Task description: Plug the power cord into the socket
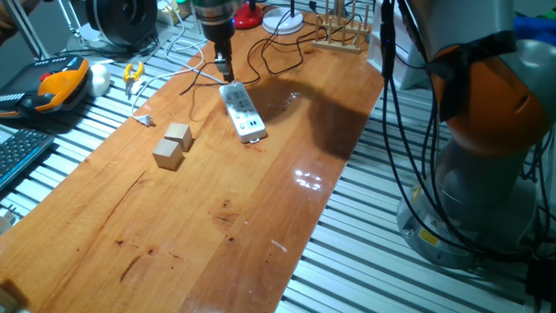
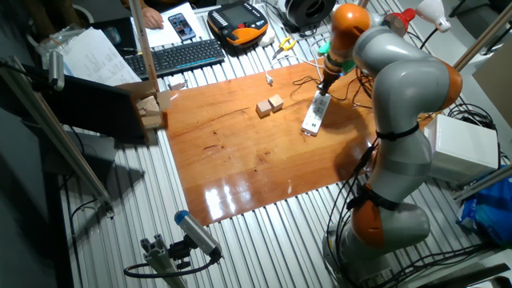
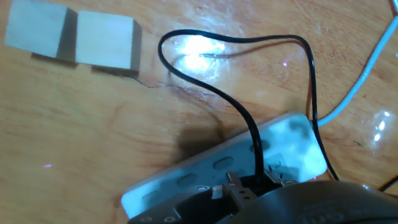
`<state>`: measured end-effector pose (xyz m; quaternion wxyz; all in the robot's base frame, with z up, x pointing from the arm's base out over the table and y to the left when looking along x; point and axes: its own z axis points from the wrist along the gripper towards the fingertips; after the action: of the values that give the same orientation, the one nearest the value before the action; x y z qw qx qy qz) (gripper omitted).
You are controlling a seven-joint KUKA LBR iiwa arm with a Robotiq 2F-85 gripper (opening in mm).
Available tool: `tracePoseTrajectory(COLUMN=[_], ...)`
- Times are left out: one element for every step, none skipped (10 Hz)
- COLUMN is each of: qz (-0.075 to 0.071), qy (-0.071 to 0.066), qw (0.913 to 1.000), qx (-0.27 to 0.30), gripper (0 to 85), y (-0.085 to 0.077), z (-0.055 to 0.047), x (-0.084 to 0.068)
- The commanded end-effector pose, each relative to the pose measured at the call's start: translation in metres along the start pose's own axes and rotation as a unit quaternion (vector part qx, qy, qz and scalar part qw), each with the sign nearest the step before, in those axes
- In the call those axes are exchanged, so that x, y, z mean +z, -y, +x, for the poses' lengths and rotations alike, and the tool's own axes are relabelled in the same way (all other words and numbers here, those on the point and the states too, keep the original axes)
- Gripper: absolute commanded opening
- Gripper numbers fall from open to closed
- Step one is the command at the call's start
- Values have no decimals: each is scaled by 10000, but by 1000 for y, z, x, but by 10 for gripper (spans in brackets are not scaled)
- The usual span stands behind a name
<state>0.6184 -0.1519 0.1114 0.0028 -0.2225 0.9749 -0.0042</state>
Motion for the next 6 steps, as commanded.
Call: tracePoseTrajectory(qz=[-6,-35,-15,-19,-92,-166], qy=[33,115,122,167,261,373], qw=[10000,9999,9999,9999,9996,9992], qx=[1,2,2,3,6,11], gripper=[0,0,0,0,0,0], y=[3,6,6,6,5,2], z=[2,4,5,5,6,5], x=[0,2,2,3,4,6])
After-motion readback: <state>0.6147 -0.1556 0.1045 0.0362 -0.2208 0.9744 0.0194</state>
